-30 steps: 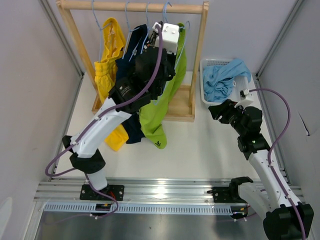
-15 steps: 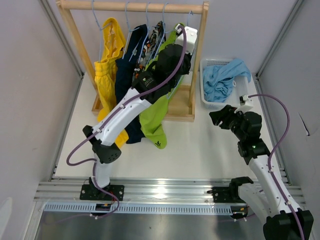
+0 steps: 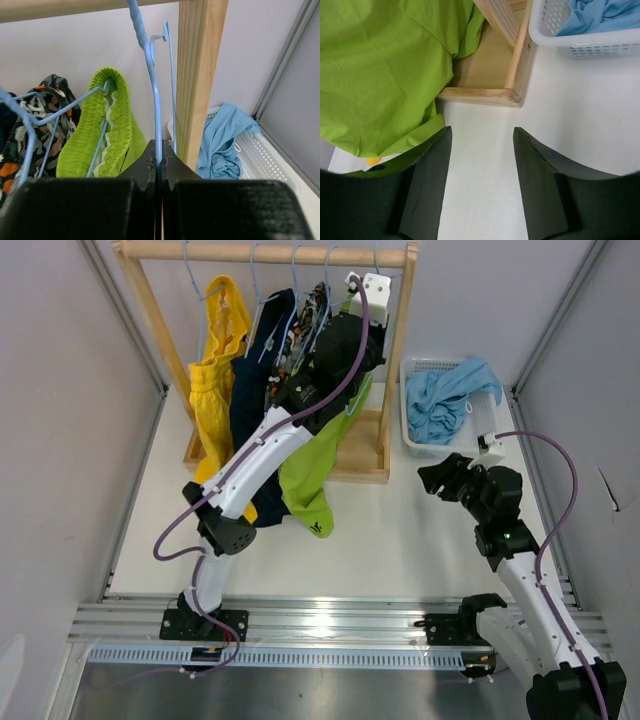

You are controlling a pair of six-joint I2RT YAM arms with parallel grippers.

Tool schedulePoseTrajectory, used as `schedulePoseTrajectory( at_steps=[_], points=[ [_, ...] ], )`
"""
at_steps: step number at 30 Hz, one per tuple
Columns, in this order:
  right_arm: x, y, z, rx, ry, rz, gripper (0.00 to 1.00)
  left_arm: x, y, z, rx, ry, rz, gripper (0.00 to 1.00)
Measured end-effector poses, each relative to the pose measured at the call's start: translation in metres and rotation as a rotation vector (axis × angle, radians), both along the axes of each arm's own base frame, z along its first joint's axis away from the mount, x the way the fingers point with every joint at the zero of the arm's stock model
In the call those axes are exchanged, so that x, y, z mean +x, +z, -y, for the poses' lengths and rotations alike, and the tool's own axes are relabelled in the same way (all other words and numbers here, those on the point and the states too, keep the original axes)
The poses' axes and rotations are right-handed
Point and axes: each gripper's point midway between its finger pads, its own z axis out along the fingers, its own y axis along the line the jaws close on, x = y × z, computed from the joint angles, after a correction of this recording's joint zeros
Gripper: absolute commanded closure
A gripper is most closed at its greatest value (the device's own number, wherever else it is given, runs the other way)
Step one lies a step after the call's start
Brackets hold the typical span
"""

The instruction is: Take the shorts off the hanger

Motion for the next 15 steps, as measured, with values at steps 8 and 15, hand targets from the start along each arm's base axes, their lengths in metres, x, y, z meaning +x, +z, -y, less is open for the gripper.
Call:
schedulePoseTrajectory(
  at_steps=[8, 15],
  points=[
    [0.002, -0.009, -0.003, 0.002, 0.015, -0.017, 0.42, 0.037, -0.036, 0.015, -0.005, -0.023, -0.024, 1.00],
    [0.003, -0.010, -0.004, 0.004, 0.024, -0.018, 0.42, 0.044, -0.046, 0.019, -0.022, -0.043, -0.043, 0.91]
  ],
)
